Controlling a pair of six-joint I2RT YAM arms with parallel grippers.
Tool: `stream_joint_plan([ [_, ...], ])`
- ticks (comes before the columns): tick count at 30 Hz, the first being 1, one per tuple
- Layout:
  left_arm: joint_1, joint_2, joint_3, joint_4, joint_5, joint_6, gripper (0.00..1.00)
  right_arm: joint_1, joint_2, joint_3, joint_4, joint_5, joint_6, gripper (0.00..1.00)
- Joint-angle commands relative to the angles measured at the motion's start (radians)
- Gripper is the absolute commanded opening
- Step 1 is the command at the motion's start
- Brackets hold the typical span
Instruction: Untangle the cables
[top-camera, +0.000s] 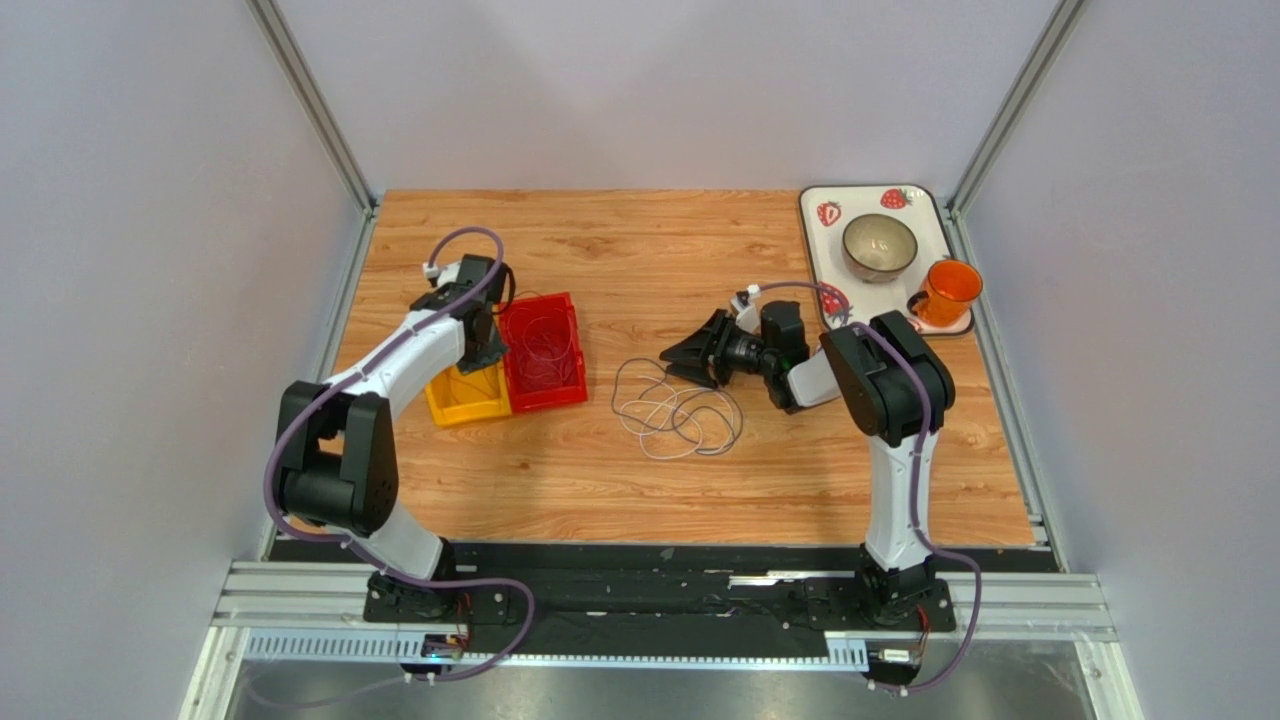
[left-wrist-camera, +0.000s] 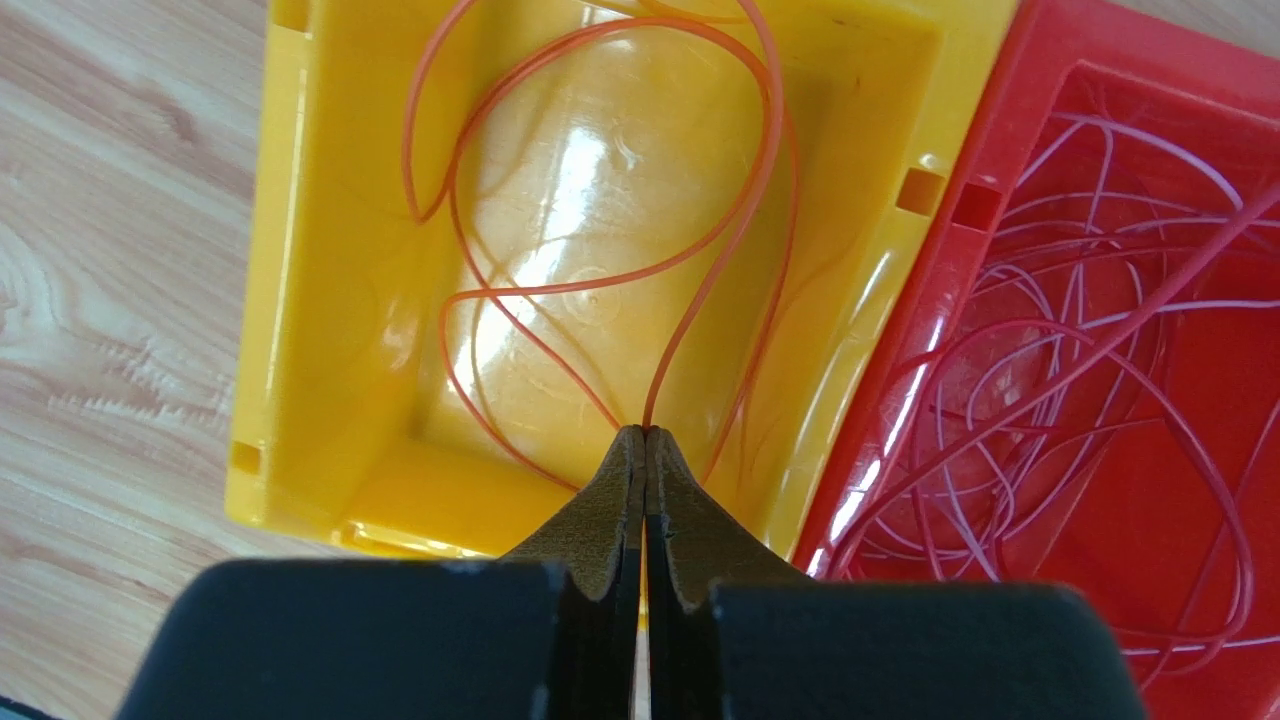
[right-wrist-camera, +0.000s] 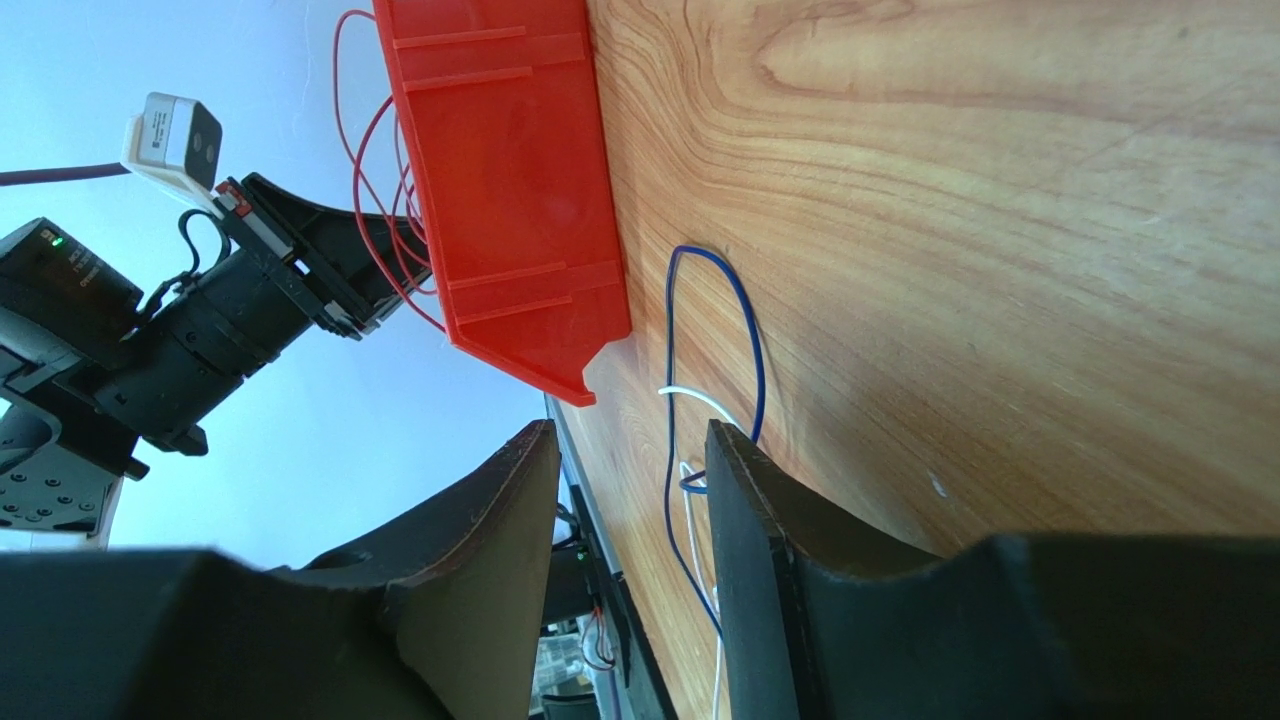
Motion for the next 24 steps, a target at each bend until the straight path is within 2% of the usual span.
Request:
stream_joint_plan([
  [1,-0.005,0.006,-0.013,0.017,-0.024,-0.017,0.0,-0.008,0.018,0.001,0.065,-0.018,0.013,0.44],
  [3,-0.015,-0.005,-0.015,0.01,-0.044,-0.018,0.0,-0.005,0.018,-0.001,0.067,-0.018,0.014,0.44],
  [6,-0.022,-0.034,-0.019,0.007,-0.044,-0.012,0.11,-0.006,0.022,0.001,0.073,-0.02,0.02,0.44],
  [7,-0.024,-0.051,-0.024,0.004,-0.042,-0.009,0.19,-0.008,0.022,0.001,0.076,-0.02,0.02,0.44],
  [13,-0.094,-0.17,-0.006,-0.035,-0.081,0.006,0.44,-0.006,0.029,0.001,0.097,-0.028,0.033,0.44],
  [24,-0.176,-0.456,0.042,-0.161,-0.076,0.034,0.47,-0.005,0.035,-0.006,0.139,-0.035,0.051,0.45],
])
